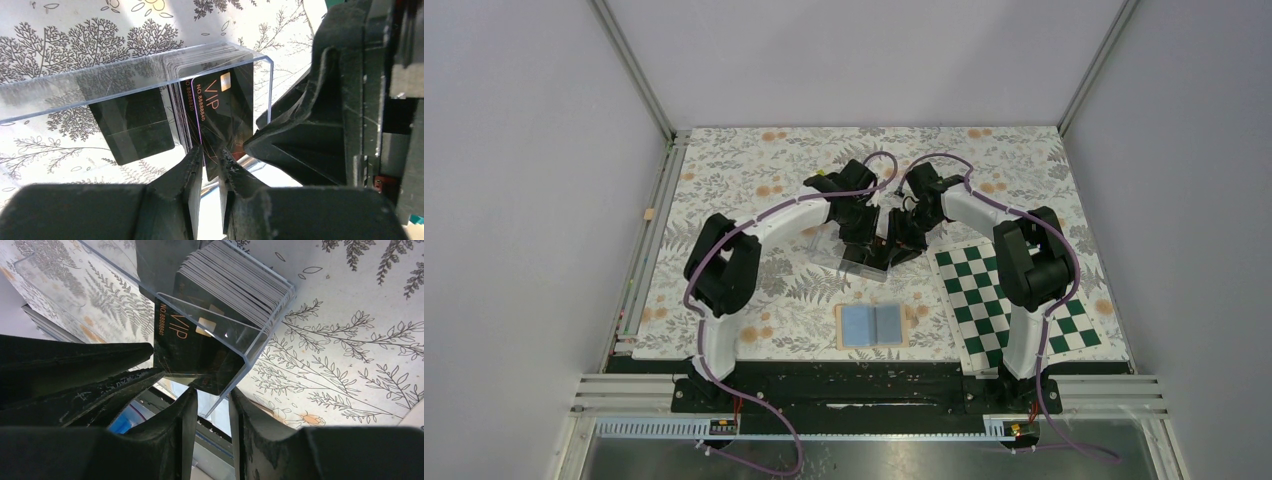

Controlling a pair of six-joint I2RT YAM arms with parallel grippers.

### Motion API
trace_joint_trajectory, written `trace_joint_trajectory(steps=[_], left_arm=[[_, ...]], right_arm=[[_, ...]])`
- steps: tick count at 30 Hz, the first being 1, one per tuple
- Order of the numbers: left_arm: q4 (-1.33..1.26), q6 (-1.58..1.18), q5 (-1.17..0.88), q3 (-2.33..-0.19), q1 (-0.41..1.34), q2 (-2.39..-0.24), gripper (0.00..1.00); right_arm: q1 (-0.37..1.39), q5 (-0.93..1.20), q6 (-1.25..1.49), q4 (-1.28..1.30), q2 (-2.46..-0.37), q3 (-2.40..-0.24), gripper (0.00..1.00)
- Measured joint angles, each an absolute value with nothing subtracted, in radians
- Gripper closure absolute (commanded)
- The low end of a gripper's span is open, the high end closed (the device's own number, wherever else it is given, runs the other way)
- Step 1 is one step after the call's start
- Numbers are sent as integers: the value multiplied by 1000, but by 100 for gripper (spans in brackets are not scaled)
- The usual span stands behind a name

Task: Put the credit cards into the card holder
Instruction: Pick up the credit card from the storage box.

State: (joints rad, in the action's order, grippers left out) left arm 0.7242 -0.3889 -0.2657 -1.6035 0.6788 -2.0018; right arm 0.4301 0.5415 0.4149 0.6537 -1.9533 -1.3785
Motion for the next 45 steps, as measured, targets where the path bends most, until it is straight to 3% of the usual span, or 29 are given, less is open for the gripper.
trace_joint_trajectory(steps=[9,23,30,39,45], left_arm=[[567,-461,-394,-1467,632,-1945,82],[477,-502,-505,-1429,627,-1906,79],[497,-495,-495,-1429,630,-1929,100],[499,-513,-472,-1425,625,-1929,100],[391,-593,-473,-1281,577,-1760,100]], right_arm=[[430,541,414,668,-1953,-1377,64],[430,542,414,667,-1953,-1377,64],[430,542,412,669,-1953,-1376,63],[427,539,406,669,-1895,-1364,41],[413,541,409,667,-1702,-1351,30]])
